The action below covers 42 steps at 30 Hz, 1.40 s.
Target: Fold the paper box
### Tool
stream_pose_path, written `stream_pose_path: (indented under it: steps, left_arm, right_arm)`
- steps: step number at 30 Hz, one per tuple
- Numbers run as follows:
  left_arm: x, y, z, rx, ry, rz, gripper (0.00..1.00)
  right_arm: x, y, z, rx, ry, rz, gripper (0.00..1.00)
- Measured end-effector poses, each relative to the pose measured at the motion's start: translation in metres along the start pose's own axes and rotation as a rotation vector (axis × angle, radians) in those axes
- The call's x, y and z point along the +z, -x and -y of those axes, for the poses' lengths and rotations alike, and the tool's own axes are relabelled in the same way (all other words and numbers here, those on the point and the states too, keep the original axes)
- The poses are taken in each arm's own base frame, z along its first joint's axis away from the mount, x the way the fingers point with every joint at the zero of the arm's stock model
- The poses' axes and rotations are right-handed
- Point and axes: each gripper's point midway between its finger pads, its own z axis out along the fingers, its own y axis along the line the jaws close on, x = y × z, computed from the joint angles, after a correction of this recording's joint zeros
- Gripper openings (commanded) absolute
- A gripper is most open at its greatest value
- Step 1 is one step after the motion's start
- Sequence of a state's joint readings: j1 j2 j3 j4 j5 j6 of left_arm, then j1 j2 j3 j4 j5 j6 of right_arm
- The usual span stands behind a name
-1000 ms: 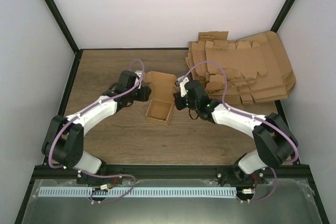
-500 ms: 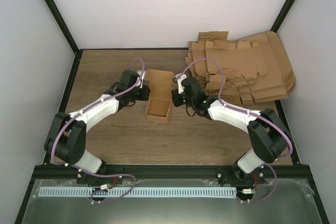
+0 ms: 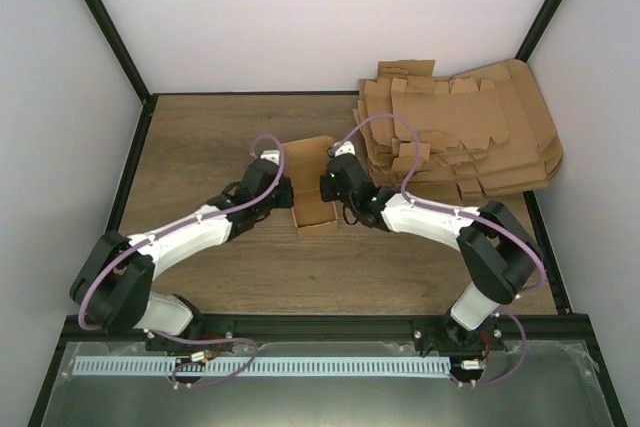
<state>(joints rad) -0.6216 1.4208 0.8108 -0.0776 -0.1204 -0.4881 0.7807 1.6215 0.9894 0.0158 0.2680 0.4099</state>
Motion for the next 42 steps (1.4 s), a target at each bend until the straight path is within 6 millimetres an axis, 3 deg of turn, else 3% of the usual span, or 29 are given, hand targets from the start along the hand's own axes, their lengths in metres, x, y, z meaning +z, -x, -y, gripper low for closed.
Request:
stream_pose_path:
  steps: [9,20,36,42]
  left_arm:
    - [-0.009,-0.011,0.003,-0.084,0.013,0.098,0.04]
    - [0.0,-0.007,0.007,-0.2,-0.007,0.138,0.04]
    - [0.009,-0.004,0.003,-0.211,0.032,0.15,0.04]
    - [0.011,-0.011,0.004,-0.23,0.017,0.135,0.04]
  right_arm:
    - [-0.01,-0.012,-0.004,0.04,-0.016,0.111,0.01]
    - [-0.017,-0.018,0.001,0.06,0.001,0.169,0.01]
    - [-0.003,-0.014,0.003,0.083,-0.041,0.191,0.01]
    - [0.0,-0.022,0.005,0.099,-0.045,0.172,0.01]
